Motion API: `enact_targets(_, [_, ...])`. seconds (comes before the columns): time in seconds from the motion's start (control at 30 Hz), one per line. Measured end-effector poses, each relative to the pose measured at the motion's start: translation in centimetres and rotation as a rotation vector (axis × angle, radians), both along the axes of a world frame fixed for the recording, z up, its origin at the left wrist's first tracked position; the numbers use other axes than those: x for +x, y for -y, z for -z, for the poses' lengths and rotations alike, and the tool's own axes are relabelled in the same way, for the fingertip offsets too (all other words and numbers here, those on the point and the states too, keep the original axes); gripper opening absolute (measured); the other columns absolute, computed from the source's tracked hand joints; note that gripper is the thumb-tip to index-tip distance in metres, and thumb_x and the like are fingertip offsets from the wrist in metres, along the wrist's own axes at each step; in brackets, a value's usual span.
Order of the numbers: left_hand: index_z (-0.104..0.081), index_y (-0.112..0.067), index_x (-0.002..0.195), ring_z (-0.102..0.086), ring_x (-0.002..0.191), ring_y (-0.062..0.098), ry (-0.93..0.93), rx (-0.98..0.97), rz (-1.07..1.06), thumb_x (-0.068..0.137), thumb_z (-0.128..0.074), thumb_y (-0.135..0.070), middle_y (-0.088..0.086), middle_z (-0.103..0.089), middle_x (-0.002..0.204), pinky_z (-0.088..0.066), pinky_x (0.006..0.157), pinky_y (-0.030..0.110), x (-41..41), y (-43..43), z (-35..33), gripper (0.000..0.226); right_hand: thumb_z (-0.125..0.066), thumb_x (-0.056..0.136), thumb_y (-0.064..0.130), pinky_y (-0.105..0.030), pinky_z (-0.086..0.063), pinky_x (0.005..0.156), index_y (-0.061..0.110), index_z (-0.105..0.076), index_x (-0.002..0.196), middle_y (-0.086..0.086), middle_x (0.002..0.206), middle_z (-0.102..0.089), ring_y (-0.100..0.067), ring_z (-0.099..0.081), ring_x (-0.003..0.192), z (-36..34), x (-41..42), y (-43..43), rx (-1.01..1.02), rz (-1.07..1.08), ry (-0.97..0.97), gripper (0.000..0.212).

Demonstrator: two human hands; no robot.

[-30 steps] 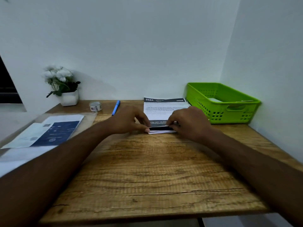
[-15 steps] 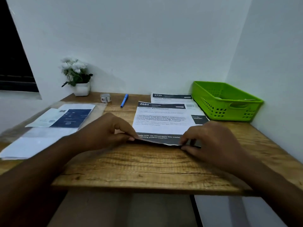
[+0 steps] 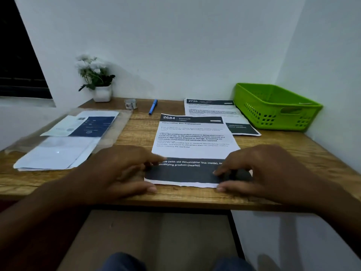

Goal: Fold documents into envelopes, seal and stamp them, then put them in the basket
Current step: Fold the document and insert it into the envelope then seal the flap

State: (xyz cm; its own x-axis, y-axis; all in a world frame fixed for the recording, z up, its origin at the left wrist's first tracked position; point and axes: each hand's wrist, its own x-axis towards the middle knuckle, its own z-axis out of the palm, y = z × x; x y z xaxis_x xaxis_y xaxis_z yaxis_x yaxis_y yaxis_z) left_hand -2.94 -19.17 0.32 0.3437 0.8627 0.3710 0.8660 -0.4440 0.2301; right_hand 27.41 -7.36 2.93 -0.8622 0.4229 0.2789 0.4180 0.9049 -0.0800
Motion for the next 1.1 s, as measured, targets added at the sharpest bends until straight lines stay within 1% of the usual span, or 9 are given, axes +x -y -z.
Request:
enact_targets(0.13, [-0.058, -0.039, 0.120, -0.059, 0.103, 0.000, 0.123, -0.067, -0.054, 0.074, -0.056, -0.069, -0.024, -0.062, 0.108, -0.046, 0.080, 0.013, 0.0, -2.3, -2.0, 0.055, -0.063, 0.079, 0.065, -0.019, -0.050, 0.063, 0.040, -0.073, 0.096, 0.026, 0.086, -0.071, 0.003, -0.067, 0.076, -1.1, -1.3, -2.3, -0.310, -0.031, -0.097, 0.032])
enact_targets(0.23, [-0.059, -0.041, 0.107, -0.059, 0.094, -0.003, 0.119, -0.105, -0.130, 0.070, -0.055, -0.070, -0.020, -0.063, 0.099, -0.048, 0.070, 0.011, -0.6, -6.3, -3.2, 0.048, -0.074, 0.082, 0.037, -0.017, -0.049, 0.062, 0.031, -0.070, 0.106, 0.012, 0.083, -0.073, -0.005, -0.070, 0.063, -1.0, -2.9, -6.4, -0.359, 0.021, -0.146, 0.025])
enact_targets(0.33, [-0.061, -0.026, 0.113, -0.061, 0.086, 0.003, 0.014, -0.190, -0.232, 0.077, -0.066, -0.057, -0.009, -0.064, 0.102, -0.044, 0.062, 0.011, -1.6, -11.1, -3.4, 0.047, -0.077, 0.081, 0.032, -0.024, -0.047, 0.065, 0.031, -0.069, 0.101, 0.012, 0.084, -0.071, -0.002, -0.066, 0.060, -0.7, -4.3, -11.5, -0.315, 0.120, -0.112, 0.022])
enact_targets(0.43, [-0.055, -0.017, 0.121, -0.052, 0.077, 0.004, 0.031, -0.232, -0.408, 0.083, -0.068, -0.043, -0.004, -0.057, 0.093, -0.038, 0.061, 0.016, -2.6, -15.1, -2.8, 0.048, -0.078, 0.077, 0.043, -0.037, -0.051, 0.082, 0.032, -0.062, 0.115, 0.014, 0.102, -0.061, -0.004, -0.057, 0.078, -0.2, -5.3, -15.7, -0.238, 0.245, -0.086, 0.043])
enact_targets(0.53, [-0.050, -0.013, 0.129, -0.050, 0.086, 0.011, 0.161, -0.281, -0.549, 0.080, -0.067, -0.050, -0.003, -0.054, 0.099, -0.035, 0.062, 0.024, -3.4, -17.7, -2.2, 0.064, -0.080, 0.071, 0.048, -0.031, -0.045, 0.092, 0.023, -0.043, 0.139, 0.001, 0.127, -0.052, -0.013, -0.053, 0.101, 0.2, -5.9, -17.7, -0.342, 0.348, -0.108, 0.081])
enact_targets(0.63, [-0.055, -0.020, 0.112, -0.050, 0.083, 0.009, 0.287, -0.340, -0.551, 0.075, -0.070, -0.053, 0.000, -0.057, 0.101, -0.036, 0.064, 0.023, -3.8, -18.8, -1.8, 0.052, -0.079, 0.064, 0.056, -0.035, -0.043, 0.101, 0.026, -0.032, 0.145, -0.001, 0.136, -0.050, -0.017, -0.053, 0.114, 1.0, -6.2, -18.6, -0.448, 0.403, -0.116, 0.098])
enact_targets(0.9, [-0.068, -0.024, 0.091, -0.053, 0.061, 0.002, 0.393, -0.247, -0.487, 0.070, -0.081, -0.039, -0.011, -0.062, 0.068, -0.032, 0.053, 0.020, -4.3, -19.5, -0.4, 0.029, -0.081, 0.056, 0.056, -0.027, -0.042, 0.093, 0.032, -0.025, 0.148, 0.005, 0.137, -0.051, -0.013, -0.053, 0.112, 1.6, -6.4, -19.3, -0.514, 0.419, -0.134, 0.111])
enact_targets(1.03, [-0.068, -0.014, 0.091, -0.057, 0.071, 0.013, 0.457, -0.235, -0.448, 0.072, -0.081, -0.027, 0.003, -0.065, 0.078, -0.039, 0.061, 0.022, -4.7, -19.0, -0.3, 0.026, -0.089, 0.050, 0.044, -0.029, -0.047, 0.094, 0.029, -0.017, 0.152, 0.006, 0.137, -0.046, -0.013, -0.056, 0.110, 2.2, -6.4, -19.2, -0.580, 0.405, -0.315, 0.126])
enact_targets(1.1, [-0.069, -0.015, 0.100, -0.062, 0.081, 0.020, 0.444, -0.280, -0.428, 0.074, -0.080, -0.026, 0.007, -0.069, 0.090, -0.043, 0.067, 0.025, -4.8, -18.4, -0.9, 0.030, -0.093, 0.052, 0.030, -0.019, -0.050, 0.085, 0.023, -0.027, 0.148, 0.007, 0.124, -0.055, -0.010, -0.059, 0.104, 2.5, -6.2, -19.4, -0.571, 0.368, -0.445, 0.117])
